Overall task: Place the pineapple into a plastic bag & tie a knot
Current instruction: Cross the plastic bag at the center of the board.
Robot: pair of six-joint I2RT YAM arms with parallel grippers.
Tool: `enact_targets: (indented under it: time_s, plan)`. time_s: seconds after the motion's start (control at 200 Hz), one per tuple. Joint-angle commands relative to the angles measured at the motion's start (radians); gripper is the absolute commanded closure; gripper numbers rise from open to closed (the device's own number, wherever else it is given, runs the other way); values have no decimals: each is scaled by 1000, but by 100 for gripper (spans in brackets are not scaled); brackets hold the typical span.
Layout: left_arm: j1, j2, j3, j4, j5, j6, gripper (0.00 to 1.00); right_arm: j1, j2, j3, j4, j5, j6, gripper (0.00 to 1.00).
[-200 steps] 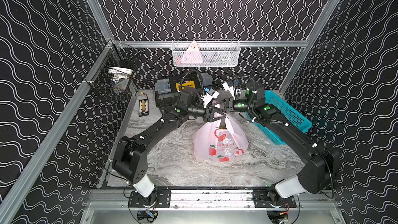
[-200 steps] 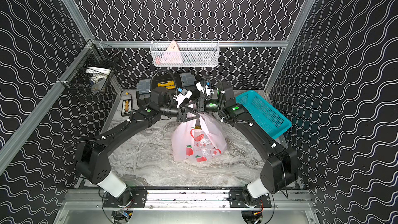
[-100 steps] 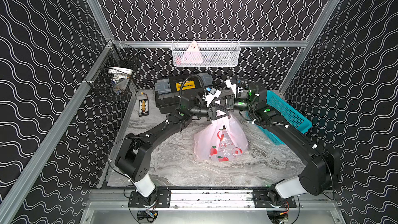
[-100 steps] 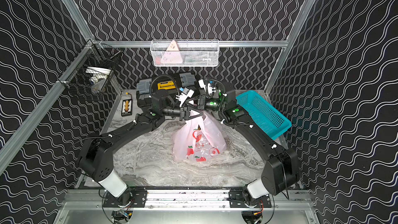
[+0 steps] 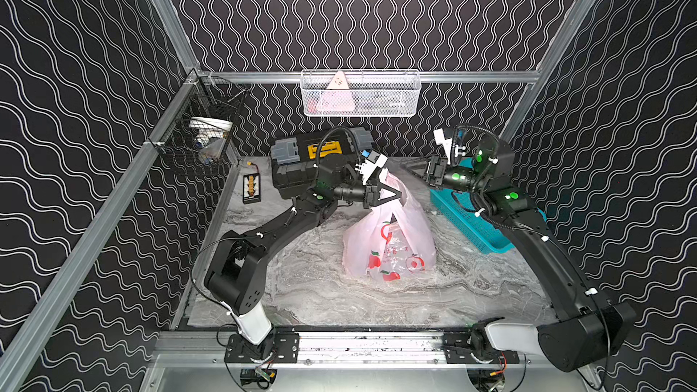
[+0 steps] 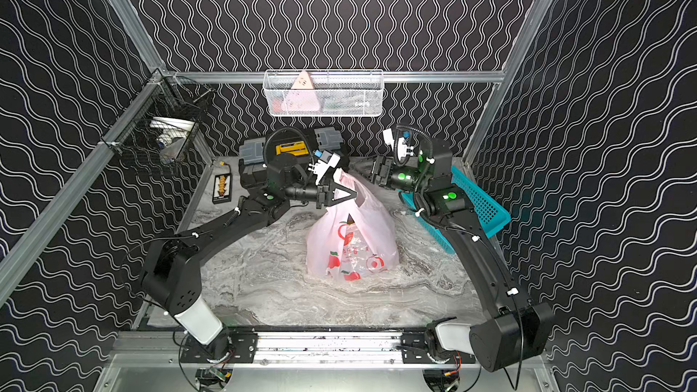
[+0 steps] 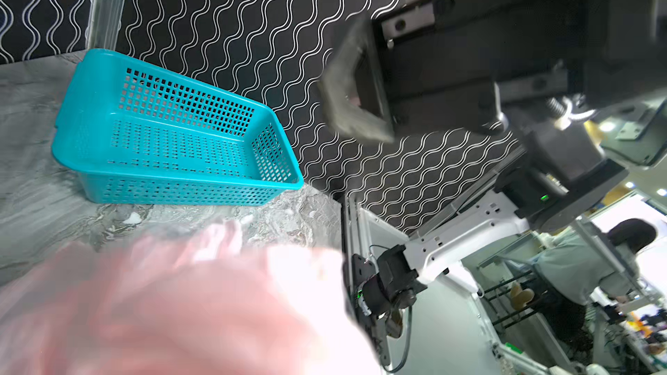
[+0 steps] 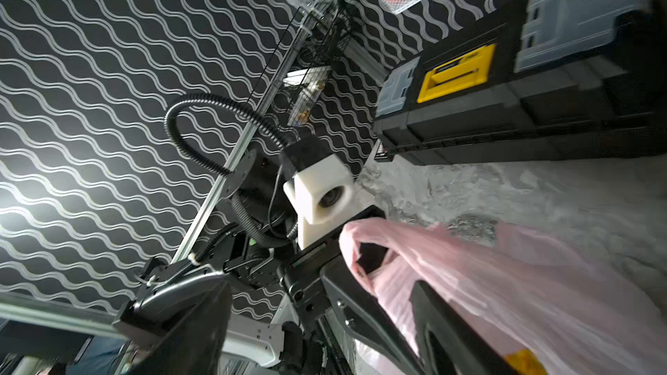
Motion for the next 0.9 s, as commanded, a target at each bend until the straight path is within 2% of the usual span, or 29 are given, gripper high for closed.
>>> enact_targets:
  time_s: [0.0,0.135,0.31,0.535,0.696,0.786,0.896]
  plan:
    - [-15,-11,50,-188,4,187,100,-6,41,36,-125,51,-53,19]
    - [-38,-1,116,-383,-38,329,100,-19,99,39,-65,47,-37,17]
    - [-41,-6,132,-468,-67,393,100,-58,181,68,22,24,21,15]
    - [-47,-5,163,-545,-105,462,100,-76,328,161,41,-150,65,14]
    - [-57,4,196,-622,-135,519,100,-64,368,159,85,-244,69,8]
    - [-62,6,205,-648,-153,538,100,-48,391,173,61,-274,47,8]
    - [-63,-3,202,-654,-174,549,100,-25,377,121,147,-338,81,9]
